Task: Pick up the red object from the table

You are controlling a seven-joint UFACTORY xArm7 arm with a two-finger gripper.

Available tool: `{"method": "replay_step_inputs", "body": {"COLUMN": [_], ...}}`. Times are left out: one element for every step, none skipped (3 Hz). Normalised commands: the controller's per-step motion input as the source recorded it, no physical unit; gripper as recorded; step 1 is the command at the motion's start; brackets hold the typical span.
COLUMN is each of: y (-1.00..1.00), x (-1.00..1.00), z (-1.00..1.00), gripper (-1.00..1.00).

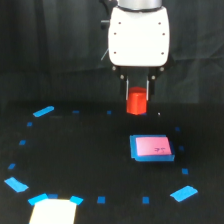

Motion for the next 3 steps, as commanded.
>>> {"method": "replay_step_inputs", "body": {"y": [-0.17, 0.14, -0.29], "x": [0.08, 0.13, -0.58], "z": [-0.40, -0.55, 0.12], "gripper": [-0.93, -1.00, -1.00]}}
